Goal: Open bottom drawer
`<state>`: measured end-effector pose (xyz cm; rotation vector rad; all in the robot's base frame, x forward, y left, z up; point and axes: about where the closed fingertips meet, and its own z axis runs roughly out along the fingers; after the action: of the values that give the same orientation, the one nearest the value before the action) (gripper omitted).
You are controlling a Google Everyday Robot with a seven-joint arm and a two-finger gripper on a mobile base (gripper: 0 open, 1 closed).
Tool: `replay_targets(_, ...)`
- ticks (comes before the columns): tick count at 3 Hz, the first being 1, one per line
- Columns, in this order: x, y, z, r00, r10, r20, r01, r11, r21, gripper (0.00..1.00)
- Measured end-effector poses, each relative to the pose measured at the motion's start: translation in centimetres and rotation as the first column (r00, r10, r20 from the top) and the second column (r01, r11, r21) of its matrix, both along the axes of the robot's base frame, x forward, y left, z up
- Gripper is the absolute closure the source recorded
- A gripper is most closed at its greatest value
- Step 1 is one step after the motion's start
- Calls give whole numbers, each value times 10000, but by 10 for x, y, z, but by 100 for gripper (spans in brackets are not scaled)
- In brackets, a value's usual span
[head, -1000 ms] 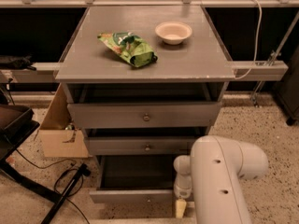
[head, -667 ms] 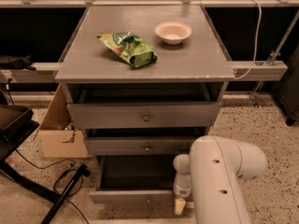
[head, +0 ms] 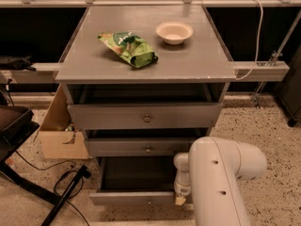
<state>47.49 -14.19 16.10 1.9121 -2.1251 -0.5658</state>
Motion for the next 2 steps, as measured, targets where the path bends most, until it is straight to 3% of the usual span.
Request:
replay_targets(1,9,2,2,10000,-1,1,1,10000,0,100)
replay_targets(2,14,3,2,10000,-1,1,1,10000,0,100)
